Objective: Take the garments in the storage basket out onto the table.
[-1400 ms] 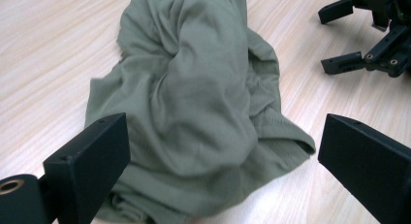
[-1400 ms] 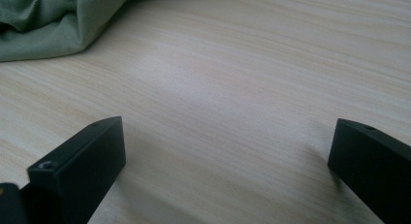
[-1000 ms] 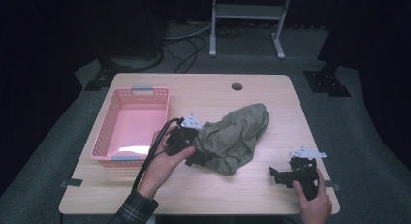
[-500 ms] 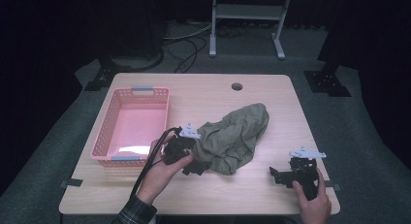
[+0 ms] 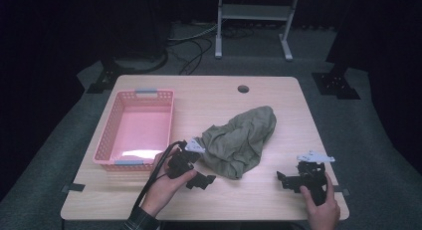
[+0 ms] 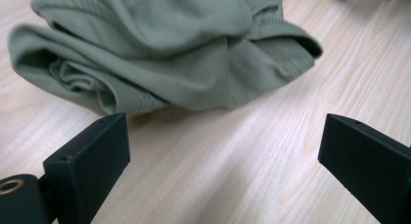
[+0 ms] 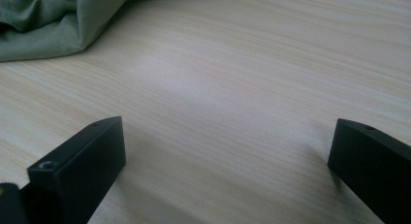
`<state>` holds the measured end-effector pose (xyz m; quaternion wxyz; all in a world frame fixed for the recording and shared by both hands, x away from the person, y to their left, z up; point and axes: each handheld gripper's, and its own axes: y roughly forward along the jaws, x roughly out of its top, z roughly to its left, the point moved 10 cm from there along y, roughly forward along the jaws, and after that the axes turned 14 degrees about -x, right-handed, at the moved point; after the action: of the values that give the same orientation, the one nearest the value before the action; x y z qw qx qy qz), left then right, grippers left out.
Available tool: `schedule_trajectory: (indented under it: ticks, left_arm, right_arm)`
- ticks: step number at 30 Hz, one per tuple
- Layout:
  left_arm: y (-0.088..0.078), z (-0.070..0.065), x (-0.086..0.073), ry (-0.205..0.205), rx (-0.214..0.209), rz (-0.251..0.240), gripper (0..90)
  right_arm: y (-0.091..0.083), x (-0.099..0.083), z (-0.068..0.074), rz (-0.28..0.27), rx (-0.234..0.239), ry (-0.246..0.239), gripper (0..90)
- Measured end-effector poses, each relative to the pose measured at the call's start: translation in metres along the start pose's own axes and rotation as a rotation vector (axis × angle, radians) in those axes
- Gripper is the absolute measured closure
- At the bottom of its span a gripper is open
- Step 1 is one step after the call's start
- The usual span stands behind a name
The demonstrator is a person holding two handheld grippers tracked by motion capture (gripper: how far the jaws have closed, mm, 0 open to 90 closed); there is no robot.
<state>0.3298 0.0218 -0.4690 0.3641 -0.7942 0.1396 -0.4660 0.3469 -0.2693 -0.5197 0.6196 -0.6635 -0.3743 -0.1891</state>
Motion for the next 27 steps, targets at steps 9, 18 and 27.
schedule_trajectory:
  ticks: [9, 18, 27]
  left_arm:
    - [0.005, 0.004, -0.013, -0.015, 0.005, 0.008, 3.8]
    - [0.01, 0.008, -0.023, -0.024, 0.019, 0.022, 3.8]
    - [0.017, 0.006, -0.029, -0.024, 0.014, 0.043, 3.8]
  right_arm:
    - [0.0, 0.0, 0.0, -0.001, 0.0, 0.001, 0.0]
    - [0.0, 0.0, 0.0, -0.001, 0.0, 0.001, 0.0]
    - [0.0, 0.0, 0.0, 0.0, 0.0, 0.001, 0.0]
